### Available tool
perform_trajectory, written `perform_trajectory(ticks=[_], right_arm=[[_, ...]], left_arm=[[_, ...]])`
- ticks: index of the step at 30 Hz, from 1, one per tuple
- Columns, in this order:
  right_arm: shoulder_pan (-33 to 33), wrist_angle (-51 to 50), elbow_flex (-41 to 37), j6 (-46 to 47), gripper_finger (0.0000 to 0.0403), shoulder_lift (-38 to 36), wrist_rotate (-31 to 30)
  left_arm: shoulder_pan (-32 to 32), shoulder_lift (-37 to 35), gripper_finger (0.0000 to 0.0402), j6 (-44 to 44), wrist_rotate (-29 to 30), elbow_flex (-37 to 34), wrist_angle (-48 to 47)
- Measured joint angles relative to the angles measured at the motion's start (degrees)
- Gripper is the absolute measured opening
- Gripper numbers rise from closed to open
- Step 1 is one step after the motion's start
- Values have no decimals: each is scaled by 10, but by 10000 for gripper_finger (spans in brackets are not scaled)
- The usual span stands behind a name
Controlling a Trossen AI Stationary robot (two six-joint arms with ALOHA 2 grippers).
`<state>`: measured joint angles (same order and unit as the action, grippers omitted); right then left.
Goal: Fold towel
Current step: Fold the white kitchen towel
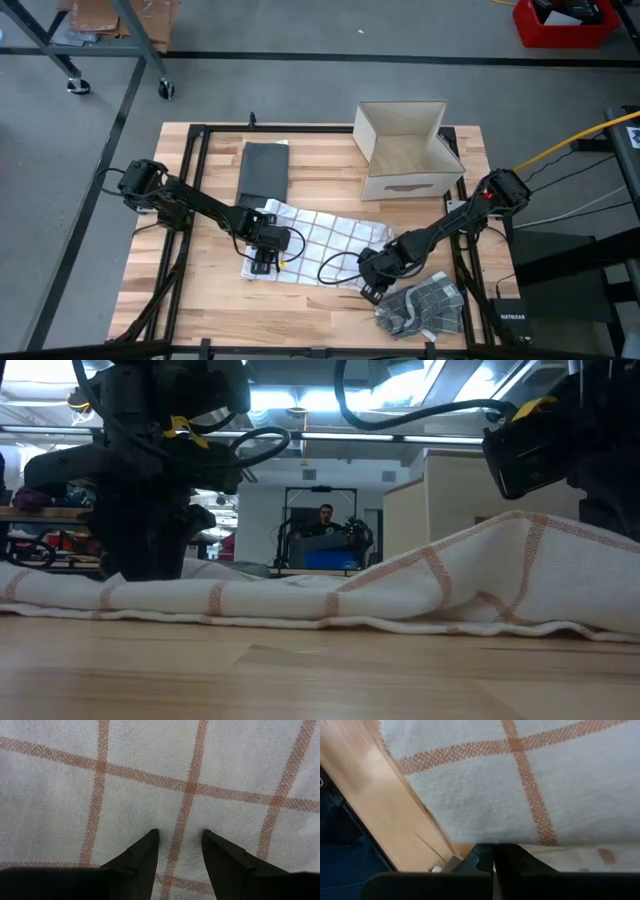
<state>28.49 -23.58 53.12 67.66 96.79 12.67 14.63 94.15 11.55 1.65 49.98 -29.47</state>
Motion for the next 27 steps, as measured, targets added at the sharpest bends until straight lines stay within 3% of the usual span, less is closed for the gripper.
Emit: perform_trajectory(ticks=[6,14,20,27], right_arm=[[0,-21,0,1,6,0,36],[17,-138,0,48,3,0,45],[31,-126,0,73,4,0,44],[30,-60,0,74,5,0,-35]], left_arm=[[0,0,145,35,0,0,-3],[0,0,145,65,-1,0,-72],[0,0,145,64,-3,0,-86],[0,0,145,45,-6,0,-85]])
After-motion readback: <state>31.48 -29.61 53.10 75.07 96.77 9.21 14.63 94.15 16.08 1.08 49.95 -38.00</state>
